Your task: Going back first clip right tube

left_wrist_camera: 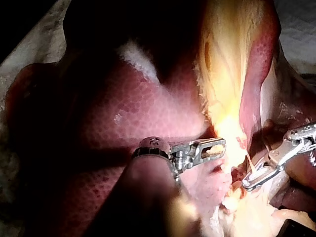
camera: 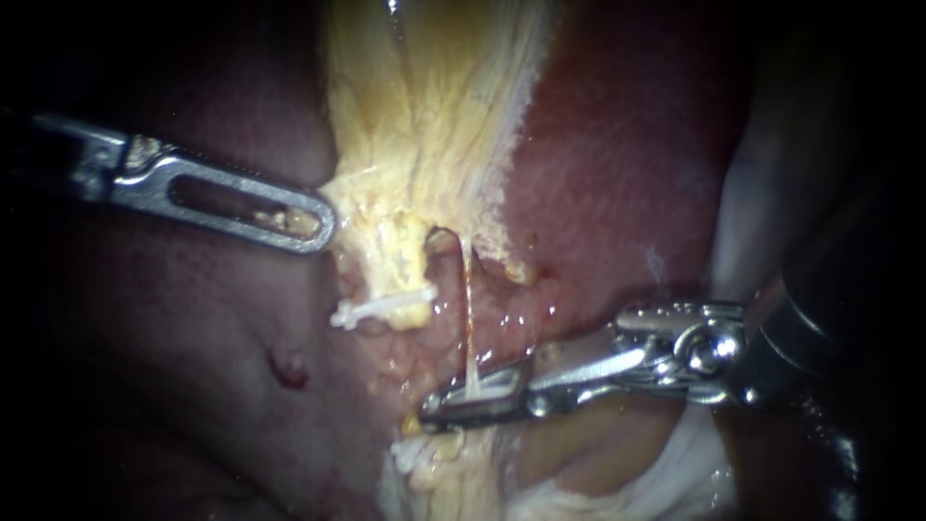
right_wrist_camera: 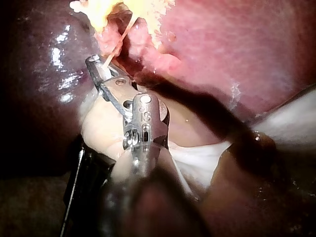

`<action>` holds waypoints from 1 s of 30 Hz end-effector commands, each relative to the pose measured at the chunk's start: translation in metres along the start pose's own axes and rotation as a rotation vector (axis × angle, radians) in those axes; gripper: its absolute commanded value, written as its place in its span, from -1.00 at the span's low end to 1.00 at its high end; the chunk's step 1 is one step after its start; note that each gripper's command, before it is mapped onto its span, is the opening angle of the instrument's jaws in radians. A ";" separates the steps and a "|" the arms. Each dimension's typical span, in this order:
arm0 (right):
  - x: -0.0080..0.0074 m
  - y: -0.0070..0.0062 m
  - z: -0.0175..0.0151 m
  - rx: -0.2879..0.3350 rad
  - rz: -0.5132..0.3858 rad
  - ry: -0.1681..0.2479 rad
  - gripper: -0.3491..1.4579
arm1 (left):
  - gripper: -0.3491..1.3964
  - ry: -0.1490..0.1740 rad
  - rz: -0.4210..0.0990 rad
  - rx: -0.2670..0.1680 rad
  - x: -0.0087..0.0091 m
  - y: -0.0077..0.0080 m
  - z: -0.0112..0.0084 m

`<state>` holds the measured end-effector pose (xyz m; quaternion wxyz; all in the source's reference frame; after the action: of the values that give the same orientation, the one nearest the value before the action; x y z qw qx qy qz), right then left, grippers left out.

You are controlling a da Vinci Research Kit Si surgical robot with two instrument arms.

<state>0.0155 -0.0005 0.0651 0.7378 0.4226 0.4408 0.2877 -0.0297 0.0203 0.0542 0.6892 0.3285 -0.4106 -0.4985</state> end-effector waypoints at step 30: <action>0.0000 0.0029 -0.0005 -0.062 -0.224 0.082 -0.07 | -1.00 0.001 0.001 0.001 0.0000 0.0003 0.0001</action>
<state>0.0147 0.0011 0.0676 0.7614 0.3305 0.5081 0.2300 -0.0296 0.0203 0.0546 0.6895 0.3287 -0.4108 -0.4978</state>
